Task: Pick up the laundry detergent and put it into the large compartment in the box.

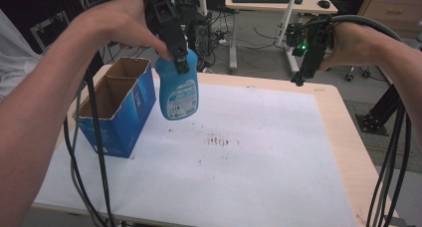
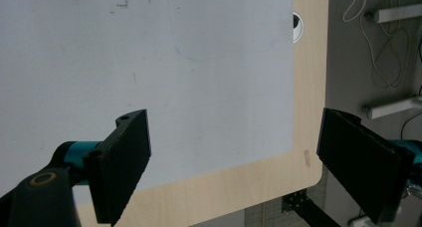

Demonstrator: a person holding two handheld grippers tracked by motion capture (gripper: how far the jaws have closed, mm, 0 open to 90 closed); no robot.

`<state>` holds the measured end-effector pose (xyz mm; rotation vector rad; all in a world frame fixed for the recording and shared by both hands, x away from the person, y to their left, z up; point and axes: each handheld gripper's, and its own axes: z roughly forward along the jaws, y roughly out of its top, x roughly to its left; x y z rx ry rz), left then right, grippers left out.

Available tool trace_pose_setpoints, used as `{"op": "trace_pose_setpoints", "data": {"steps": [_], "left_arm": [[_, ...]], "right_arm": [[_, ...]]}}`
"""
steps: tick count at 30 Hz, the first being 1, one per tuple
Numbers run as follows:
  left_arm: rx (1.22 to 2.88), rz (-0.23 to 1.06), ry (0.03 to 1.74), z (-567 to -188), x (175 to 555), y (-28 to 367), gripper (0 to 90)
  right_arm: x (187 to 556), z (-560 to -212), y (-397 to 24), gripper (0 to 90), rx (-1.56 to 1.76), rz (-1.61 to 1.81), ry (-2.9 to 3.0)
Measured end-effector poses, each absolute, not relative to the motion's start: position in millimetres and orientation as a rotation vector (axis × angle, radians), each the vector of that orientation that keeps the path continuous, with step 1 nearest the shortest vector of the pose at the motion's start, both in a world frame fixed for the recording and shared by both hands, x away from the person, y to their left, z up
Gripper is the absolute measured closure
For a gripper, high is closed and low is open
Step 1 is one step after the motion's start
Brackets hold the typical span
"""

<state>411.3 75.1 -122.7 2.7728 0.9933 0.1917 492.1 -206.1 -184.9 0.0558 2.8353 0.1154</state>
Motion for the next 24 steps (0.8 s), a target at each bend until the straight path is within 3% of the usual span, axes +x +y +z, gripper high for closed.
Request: {"op": "trace_pose_setpoints", "data": {"steps": [9, 24], "left_arm": [[2.729, 0.222, 1.038, -92, 414, 98, 37.7], [2.676, 0.238, 1.183, -81, 409, 161, 37.8]], "right_arm": [[494, -186, -209, 12.9, 0.059, 0.125, 2.836], [495, -187, -206, 12.9, 0.055, 0.125, 2.842]]}}
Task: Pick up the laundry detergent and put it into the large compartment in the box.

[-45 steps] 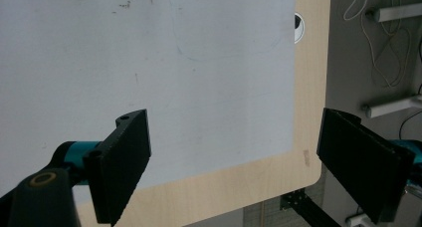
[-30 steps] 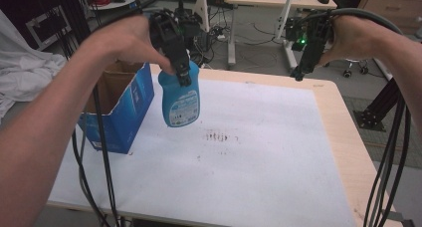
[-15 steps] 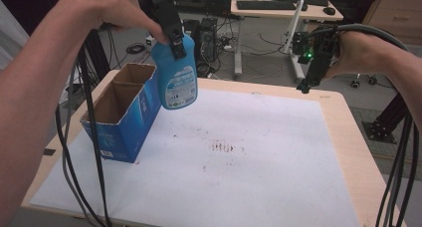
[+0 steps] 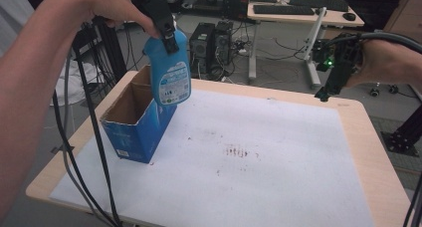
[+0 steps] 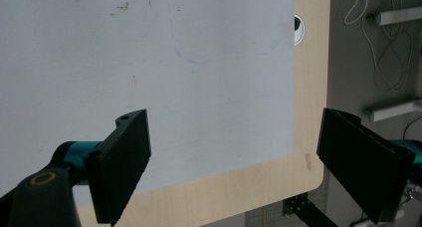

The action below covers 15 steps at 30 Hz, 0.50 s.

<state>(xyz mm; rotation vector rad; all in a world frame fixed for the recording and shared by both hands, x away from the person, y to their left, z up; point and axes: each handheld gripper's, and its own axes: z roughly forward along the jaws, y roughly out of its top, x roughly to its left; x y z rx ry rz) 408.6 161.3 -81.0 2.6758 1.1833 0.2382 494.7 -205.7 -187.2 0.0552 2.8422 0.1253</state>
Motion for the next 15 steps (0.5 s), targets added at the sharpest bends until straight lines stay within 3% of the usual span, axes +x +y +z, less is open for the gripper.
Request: {"op": "trace_pose_setpoints", "data": {"steps": [15], "left_arm": [[2.651, 0.264, 1.355, -88, 409, 226, 37.8]], "right_arm": [[495, -190, -204, 12.9, 0.040, 0.103, 2.847]]}}
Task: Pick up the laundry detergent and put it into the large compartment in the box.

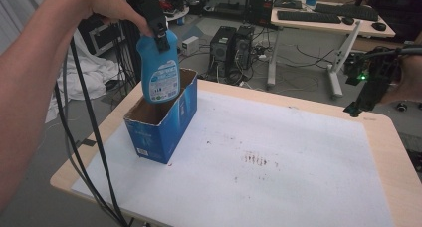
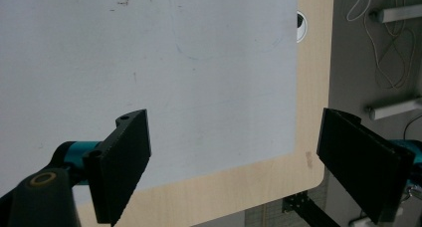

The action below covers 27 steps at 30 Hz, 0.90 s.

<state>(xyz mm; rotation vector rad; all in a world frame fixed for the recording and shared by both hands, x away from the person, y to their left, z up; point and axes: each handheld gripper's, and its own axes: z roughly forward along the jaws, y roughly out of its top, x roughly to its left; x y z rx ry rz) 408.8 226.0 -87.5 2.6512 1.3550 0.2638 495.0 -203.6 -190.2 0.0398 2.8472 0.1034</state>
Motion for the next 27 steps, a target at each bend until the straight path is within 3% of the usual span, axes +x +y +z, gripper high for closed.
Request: {"op": "trace_pose_setpoints", "data": {"steps": [14, 27], "left_arm": [[2.673, 0.238, 1.372, -111, 414, 242, 37.7], [2.706, 0.187, 1.346, -163, 419, 243, 37.7]], "right_arm": [[496, -194, -202, 12.9, 0.040, 0.094, 2.853], [496, -197, -201, 12.9, 0.037, 0.085, 2.851]]}}
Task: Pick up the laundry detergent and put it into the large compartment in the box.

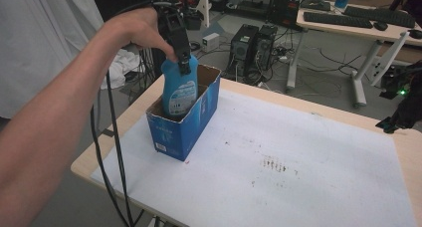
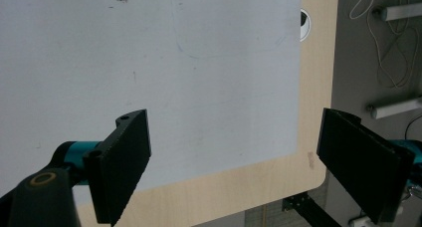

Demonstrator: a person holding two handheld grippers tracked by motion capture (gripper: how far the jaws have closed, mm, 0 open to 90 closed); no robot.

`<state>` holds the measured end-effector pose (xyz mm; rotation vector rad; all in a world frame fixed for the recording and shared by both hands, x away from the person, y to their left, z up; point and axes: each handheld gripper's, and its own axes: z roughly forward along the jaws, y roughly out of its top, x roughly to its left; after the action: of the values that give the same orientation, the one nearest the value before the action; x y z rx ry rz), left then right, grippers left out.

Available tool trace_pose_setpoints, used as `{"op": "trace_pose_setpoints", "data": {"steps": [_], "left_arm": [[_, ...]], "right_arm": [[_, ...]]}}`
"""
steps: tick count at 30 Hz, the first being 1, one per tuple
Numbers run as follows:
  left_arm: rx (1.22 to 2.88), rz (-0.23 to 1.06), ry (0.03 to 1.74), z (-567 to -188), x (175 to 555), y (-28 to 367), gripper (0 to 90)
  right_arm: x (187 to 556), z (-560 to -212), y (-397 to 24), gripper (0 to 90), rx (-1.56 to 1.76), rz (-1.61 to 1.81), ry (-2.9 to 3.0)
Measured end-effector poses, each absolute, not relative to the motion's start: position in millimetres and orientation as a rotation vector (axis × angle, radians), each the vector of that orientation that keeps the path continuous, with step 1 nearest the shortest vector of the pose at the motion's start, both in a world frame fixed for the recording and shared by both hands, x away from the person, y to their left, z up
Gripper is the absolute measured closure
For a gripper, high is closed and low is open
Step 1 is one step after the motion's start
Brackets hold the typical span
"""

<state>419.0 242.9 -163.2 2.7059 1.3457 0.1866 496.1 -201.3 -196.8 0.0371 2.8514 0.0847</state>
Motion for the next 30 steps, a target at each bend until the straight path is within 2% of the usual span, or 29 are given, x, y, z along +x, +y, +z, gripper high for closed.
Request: {"op": "trace_pose_setpoints", "data": {"steps": [10, 30], "left_arm": [[2.697, 0.156, 1.363, -197, 418, 248, 37.7], [2.723, 0.137, 1.353, -243, 424, 248, 37.6]], "right_arm": [[496, -200, -199, 12.9, 0.036, 0.083, 2.854], [496, -204, -197, 12.9, 0.025, 0.082, 2.857]]}}
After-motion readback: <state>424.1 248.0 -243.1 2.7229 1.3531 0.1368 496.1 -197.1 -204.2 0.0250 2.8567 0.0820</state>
